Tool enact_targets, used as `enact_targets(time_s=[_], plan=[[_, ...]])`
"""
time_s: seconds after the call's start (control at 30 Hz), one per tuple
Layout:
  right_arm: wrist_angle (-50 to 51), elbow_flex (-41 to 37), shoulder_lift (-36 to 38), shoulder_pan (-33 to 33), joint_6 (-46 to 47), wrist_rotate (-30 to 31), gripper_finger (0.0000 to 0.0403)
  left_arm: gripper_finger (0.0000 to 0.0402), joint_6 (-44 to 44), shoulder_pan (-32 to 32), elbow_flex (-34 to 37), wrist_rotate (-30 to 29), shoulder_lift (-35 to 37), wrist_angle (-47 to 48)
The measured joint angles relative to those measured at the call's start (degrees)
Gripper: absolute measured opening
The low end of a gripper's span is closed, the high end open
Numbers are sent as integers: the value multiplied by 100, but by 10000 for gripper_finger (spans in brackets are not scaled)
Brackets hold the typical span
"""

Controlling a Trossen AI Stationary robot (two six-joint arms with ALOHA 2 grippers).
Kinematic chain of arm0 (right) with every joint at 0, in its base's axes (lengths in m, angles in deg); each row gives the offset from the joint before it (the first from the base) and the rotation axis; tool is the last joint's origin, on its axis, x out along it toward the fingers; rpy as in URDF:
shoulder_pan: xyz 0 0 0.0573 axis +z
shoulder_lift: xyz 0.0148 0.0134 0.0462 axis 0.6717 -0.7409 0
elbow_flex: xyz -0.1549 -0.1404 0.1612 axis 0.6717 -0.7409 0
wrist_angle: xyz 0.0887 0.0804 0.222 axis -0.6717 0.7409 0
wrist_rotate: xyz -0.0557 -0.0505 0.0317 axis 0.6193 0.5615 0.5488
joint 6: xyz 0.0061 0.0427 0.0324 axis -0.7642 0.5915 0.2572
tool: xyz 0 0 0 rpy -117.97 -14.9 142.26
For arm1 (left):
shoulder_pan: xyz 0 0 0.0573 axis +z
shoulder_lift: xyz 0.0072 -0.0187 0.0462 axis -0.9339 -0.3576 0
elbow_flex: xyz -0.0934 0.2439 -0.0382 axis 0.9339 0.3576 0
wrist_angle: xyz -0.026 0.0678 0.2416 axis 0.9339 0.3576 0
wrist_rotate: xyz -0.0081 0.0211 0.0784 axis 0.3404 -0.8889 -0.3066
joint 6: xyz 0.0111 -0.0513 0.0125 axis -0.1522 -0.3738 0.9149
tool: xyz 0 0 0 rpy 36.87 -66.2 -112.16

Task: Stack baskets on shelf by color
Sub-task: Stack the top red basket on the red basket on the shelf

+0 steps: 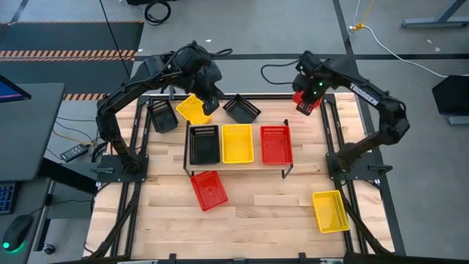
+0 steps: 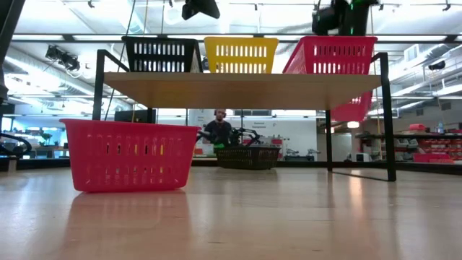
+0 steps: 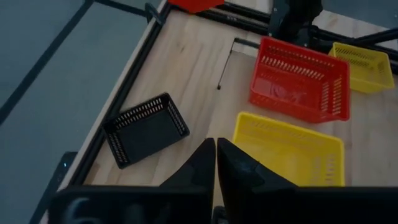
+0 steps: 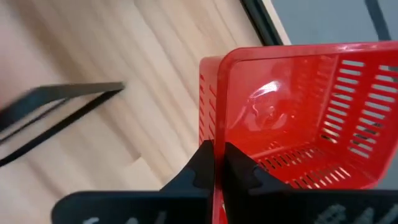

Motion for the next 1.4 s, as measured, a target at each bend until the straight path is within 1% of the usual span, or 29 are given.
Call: enact_targets(time_s=[0.17,0.33,0.43,0.63,0.7,0.83,0.97,1.13,1.23,1.4], plan=[[922,1307,0,798,175,-18,12,21,-3,79,0,-39,0,-263],[946,2290,9,1913,1034,-196,12,20,-47,105,0,-39,0,-337],[939,2646,-105,2615,1603,-189,12,26,-81,105,0,-39,0,-315],[944,2731,-450,3911,2641,-28,12,40,-175,99,0,-220,0,-274],[943,2731,-584,4304,2951,109,12,44,-204,101,0,-262,0,-233],[941,2731,-722,5021,3640,313,12,54,-203,98,0,-278,0,-90],[942,2733,-787,5597,4050,507,12,63,-203,69,0,-278,0,-3],[938,2695,-800,5910,4061,689,12,71,-273,-16,0,-280,0,-75],[943,2546,-800,5915,4013,690,12,73,-496,-113,0,-278,0,-134],[939,2224,-800,5842,3843,592,17,72,-584,-334,0,-283,0,-99]])
